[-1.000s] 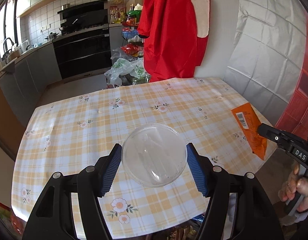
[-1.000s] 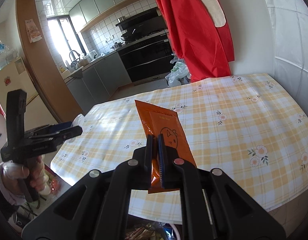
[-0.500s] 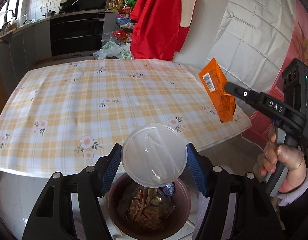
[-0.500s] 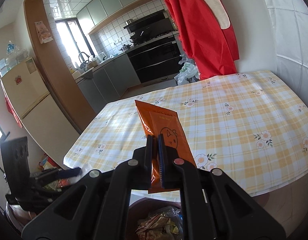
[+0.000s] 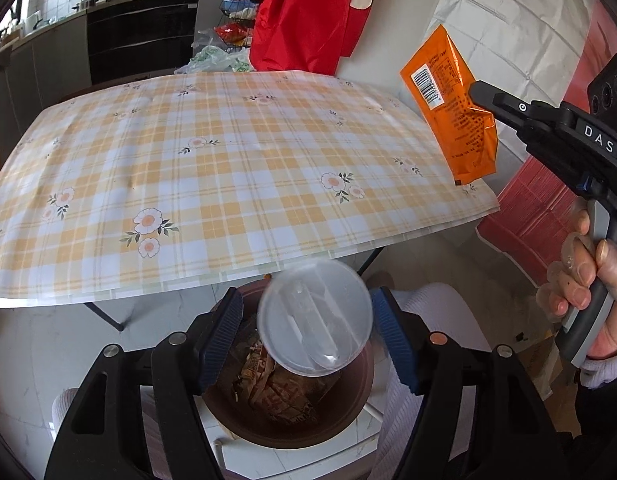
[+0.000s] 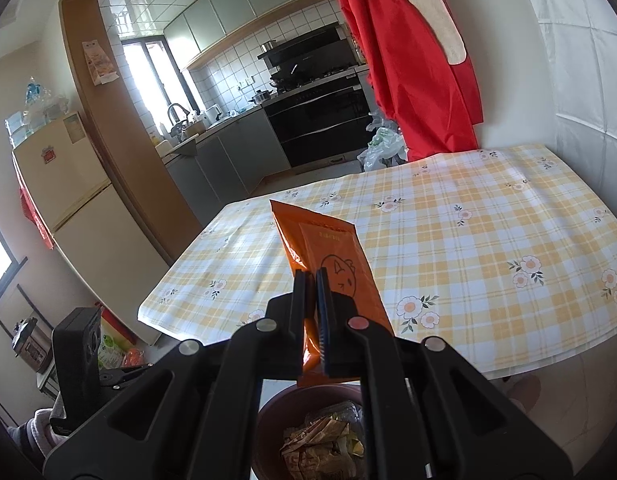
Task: Collect trash
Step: 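Carry both items over the bin and open both tools to drop them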
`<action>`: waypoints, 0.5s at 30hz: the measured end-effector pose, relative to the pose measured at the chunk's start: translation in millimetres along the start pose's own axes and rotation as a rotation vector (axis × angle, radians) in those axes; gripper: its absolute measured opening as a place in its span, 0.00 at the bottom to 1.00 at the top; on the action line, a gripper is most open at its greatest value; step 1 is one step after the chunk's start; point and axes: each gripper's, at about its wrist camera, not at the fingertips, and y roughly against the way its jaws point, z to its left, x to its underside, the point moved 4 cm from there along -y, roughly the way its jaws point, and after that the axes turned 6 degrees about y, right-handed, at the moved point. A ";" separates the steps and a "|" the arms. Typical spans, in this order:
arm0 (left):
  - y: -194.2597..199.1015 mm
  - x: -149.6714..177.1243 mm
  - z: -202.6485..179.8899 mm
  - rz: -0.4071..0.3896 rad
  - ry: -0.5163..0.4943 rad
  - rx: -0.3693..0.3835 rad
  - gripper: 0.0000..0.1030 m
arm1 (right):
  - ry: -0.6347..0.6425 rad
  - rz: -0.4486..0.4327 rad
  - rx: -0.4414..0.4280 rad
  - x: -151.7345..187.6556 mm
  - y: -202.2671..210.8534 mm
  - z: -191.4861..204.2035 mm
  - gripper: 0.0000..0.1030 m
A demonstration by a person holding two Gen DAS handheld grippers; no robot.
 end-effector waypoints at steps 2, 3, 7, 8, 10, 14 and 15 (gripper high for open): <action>2.0 -1.3 0.7 -0.012 0.003 0.001 0.77 | -0.001 0.000 -0.003 1.3 1.6 0.1 0.09; 4.0 -2.5 1.9 -0.021 0.006 -0.001 0.78 | -0.001 0.002 -0.005 1.9 1.8 0.5 0.09; 15.5 -9.5 12.4 -0.067 0.040 -0.031 0.84 | 0.003 0.015 -0.019 4.8 0.7 4.1 0.09; 19.8 -11.4 17.3 -0.084 0.055 -0.045 0.88 | 0.004 0.019 -0.023 5.5 0.9 6.2 0.09; 30.0 -15.5 28.3 -0.120 0.087 -0.082 0.91 | 0.007 0.032 -0.034 8.3 0.3 10.6 0.09; 53.2 -24.7 50.6 -0.189 0.149 -0.140 0.94 | 0.021 0.068 -0.052 18.4 -0.8 23.6 0.09; 59.0 -26.3 54.6 -0.205 0.157 -0.152 0.94 | 0.022 0.075 -0.055 20.8 -1.2 26.1 0.09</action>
